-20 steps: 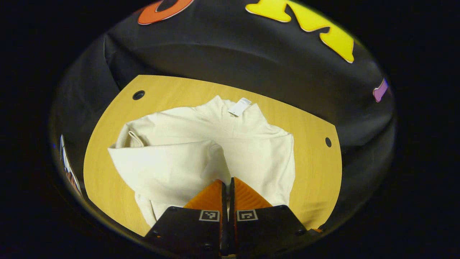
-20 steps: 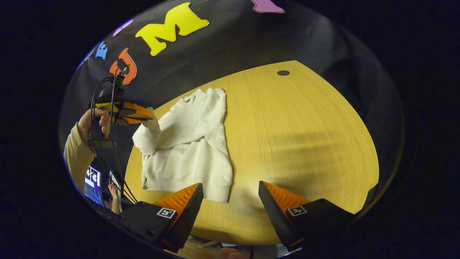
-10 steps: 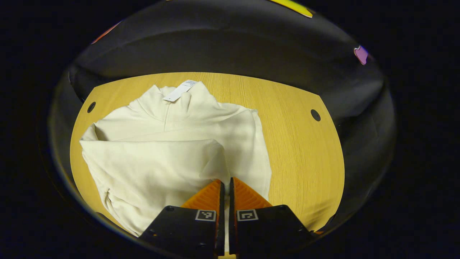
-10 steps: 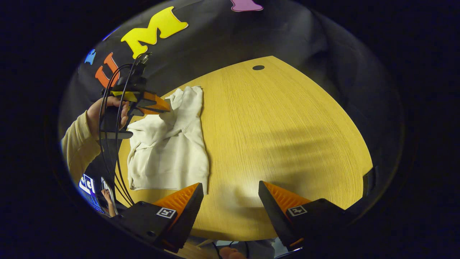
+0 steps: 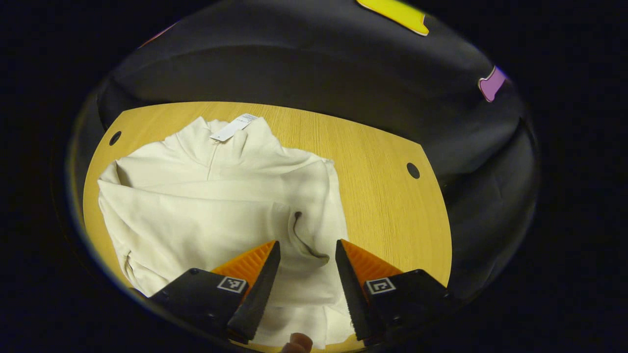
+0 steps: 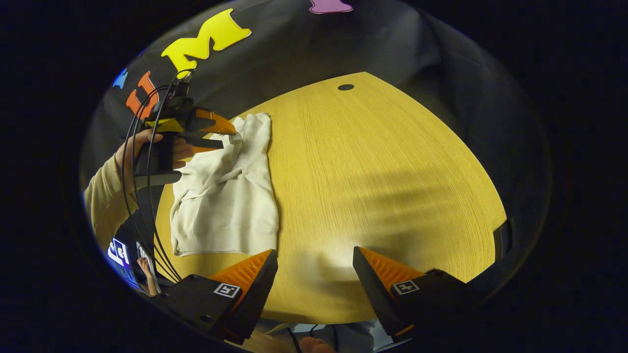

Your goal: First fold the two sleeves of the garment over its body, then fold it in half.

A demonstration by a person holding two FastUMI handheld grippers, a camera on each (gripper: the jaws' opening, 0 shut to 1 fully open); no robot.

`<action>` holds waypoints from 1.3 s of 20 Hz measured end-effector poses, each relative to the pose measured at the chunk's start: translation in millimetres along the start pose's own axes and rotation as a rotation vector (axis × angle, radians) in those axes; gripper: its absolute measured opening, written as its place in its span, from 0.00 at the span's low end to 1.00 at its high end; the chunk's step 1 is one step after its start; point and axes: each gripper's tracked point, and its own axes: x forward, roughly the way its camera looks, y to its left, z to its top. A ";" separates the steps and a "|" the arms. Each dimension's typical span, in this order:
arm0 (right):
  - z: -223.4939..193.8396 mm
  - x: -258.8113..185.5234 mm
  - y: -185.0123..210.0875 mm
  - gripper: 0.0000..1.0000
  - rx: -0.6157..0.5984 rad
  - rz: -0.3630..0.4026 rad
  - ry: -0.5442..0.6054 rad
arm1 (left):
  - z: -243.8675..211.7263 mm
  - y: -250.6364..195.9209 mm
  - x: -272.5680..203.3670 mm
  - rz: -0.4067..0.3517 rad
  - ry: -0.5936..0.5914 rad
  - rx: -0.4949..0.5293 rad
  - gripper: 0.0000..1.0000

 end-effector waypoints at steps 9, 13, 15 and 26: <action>-6.8 20.7 47.7 0.95 -0.121 0.065 0.048 | -7.1 74.0 -93.5 0.121 -0.080 0.038 0.85; -17.6 29.1 71.5 0.96 -0.183 0.093 0.077 | -36.5 132.8 -120.6 0.255 -0.072 0.053 0.86; -21.3 33.2 81.2 0.96 -0.219 0.098 0.086 | -60.7 159.5 -131.5 0.293 -0.039 0.039 0.86; -29.2 70.9 94.4 0.92 -0.251 0.011 0.163 | -114.3 254.8 -187.8 0.372 0.134 -0.202 0.96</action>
